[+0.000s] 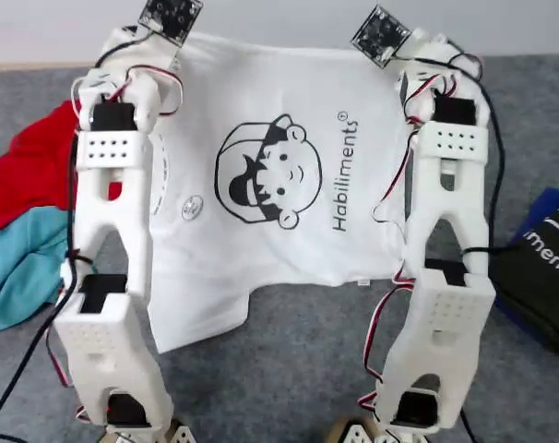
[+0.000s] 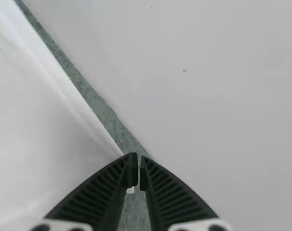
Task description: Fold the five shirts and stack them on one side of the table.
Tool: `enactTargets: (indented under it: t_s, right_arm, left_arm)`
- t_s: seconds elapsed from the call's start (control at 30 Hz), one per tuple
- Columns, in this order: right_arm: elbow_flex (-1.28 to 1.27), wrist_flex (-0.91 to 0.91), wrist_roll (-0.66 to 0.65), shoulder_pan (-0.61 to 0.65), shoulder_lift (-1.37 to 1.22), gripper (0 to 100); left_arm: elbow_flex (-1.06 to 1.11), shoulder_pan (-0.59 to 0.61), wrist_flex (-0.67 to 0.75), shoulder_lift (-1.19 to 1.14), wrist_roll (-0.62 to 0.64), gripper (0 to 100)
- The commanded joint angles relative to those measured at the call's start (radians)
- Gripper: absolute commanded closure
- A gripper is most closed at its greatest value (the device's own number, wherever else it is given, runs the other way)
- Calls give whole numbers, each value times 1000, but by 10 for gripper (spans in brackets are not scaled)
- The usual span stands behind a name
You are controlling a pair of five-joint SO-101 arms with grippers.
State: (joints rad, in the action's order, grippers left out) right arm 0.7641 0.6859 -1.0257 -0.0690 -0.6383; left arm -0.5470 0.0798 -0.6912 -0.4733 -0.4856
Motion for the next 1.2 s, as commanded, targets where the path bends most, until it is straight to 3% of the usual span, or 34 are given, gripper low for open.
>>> enactTargets:
  t_s: [0.0,0.13,0.33,0.6,0.87,1.17]
  right_arm:
    - [75,79,-14,1,15,988]
    - [75,236,-15,-5,16,988]
    - [75,470,-15,-1,16,988]
    - [120,834,-15,2,51,988]
    - [121,1112,-15,4,62,988]
    - [-68,1112,-72,-28,194,988]
  left_arm:
    - [-127,9,-127,-3,-9,995]
    - [-185,5,-376,-3,-31,995]
    - [-216,-28,-747,-5,-206,995]
    - [-214,-38,-1063,29,-371,995]
    - [2,-23,-1066,152,-451,996]
    - [585,-61,-1066,557,-565,996]
